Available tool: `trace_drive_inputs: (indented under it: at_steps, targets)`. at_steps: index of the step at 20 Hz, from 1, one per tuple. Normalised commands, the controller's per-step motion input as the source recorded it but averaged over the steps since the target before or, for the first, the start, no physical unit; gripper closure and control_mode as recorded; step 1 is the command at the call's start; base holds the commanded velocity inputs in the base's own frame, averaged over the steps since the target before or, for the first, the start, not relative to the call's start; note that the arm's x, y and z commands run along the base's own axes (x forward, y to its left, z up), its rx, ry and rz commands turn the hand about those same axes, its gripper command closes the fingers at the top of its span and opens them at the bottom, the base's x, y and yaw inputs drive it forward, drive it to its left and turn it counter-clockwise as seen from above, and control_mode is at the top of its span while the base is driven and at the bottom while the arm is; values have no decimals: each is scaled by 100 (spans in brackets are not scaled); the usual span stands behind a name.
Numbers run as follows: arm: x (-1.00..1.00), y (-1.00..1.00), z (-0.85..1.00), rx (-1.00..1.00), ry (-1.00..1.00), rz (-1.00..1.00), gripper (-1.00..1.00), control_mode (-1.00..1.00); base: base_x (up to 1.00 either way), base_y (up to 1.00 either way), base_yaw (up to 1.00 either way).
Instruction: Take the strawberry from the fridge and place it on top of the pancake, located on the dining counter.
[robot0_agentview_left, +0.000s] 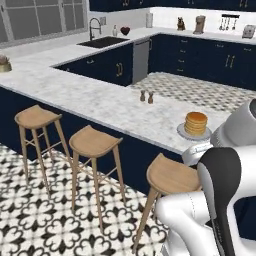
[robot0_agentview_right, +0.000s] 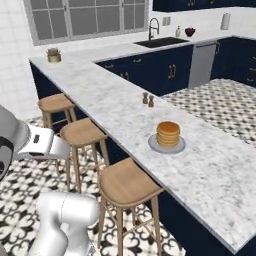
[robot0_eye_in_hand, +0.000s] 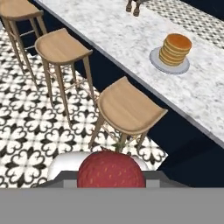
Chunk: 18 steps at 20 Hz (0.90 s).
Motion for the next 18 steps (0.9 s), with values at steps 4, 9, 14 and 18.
trace_drive_inputs:
  at_steps: [4,9,14,18]
  targets:
    - [0,0,0,0,0,0,100,100,100,18,-62]
    - [0,0,0,0,0,0,100,100,100,15,-54]
    - [80,-4,38,6,0,-13,100,-100,20,2,-7]
    - [100,-27,19,12,9,-11,100,-100,0,0,0]
